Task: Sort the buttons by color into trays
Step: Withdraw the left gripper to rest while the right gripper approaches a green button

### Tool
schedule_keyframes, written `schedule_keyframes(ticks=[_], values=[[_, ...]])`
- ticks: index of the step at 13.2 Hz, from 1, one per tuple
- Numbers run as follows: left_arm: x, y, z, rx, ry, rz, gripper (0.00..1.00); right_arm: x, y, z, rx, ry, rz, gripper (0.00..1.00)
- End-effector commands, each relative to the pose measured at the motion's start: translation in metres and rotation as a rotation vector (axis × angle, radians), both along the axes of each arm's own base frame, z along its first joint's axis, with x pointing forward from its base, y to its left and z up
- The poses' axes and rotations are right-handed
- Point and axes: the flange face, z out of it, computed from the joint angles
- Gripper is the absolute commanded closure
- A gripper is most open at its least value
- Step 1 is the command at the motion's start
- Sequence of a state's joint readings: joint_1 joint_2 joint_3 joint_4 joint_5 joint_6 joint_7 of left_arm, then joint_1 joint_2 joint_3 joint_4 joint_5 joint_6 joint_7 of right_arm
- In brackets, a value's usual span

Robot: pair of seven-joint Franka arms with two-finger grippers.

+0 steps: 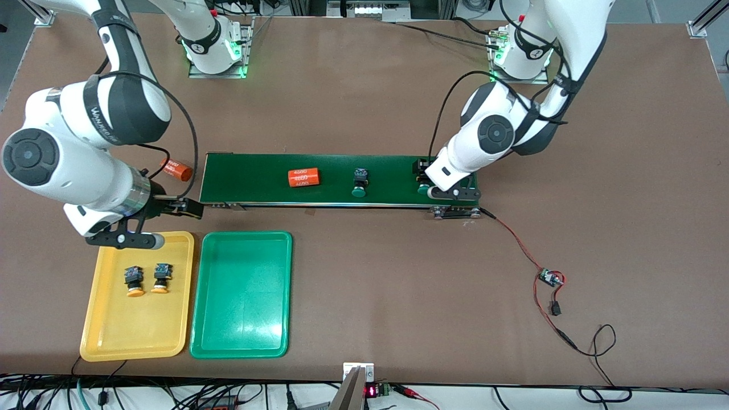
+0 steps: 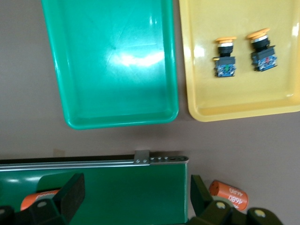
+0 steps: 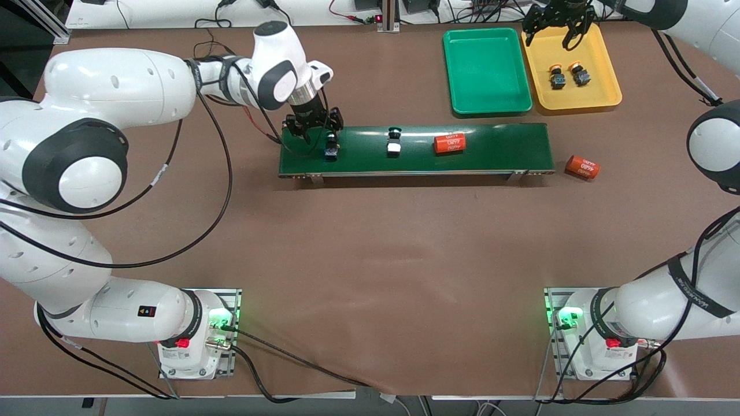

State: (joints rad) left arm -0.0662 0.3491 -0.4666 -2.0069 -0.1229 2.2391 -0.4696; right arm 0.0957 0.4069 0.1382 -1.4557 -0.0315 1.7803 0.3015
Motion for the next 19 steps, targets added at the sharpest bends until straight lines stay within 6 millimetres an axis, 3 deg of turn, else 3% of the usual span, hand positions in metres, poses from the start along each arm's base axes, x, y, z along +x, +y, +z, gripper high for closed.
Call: schedule_keyframes(ticks=[1,4,6,9,10,13,14,17,19], values=[[0.022,0.041,0.075,0.079,0.010,0.017,0.00,-0.022,0.035,0.000,-0.013,0.029,-0.022,0.00],[0.046,0.092,0.118,0.229,-0.001,-0.121,0.00,-0.052,0.077,-0.013,-0.012,0.054,-0.015,0.00],[0.054,0.143,0.147,0.240,-0.041,-0.185,0.00,-0.074,0.122,-0.017,-0.028,0.059,-0.053,0.00],[0.048,0.191,0.188,0.235,-0.045,-0.195,0.00,-0.105,0.169,-0.024,-0.042,0.053,-0.071,0.00],[0.047,0.209,0.213,0.235,-0.058,-0.159,0.00,-0.118,0.182,-0.033,-0.047,0.057,-0.044,0.00],[0.049,0.243,0.262,0.142,-0.049,-0.063,0.00,-0.148,0.220,-0.060,-0.053,0.063,0.069,0.00],[0.049,0.250,0.269,0.137,-0.067,-0.105,0.00,-0.160,0.235,-0.071,-0.034,0.056,0.129,0.00],[0.052,0.263,0.290,0.176,-0.126,-0.164,0.00,-0.177,0.253,-0.094,-0.007,0.050,0.166,0.00],[0.058,0.266,0.286,0.251,-0.159,-0.176,0.00,-0.185,0.268,-0.111,0.001,0.058,0.193,0.00]])
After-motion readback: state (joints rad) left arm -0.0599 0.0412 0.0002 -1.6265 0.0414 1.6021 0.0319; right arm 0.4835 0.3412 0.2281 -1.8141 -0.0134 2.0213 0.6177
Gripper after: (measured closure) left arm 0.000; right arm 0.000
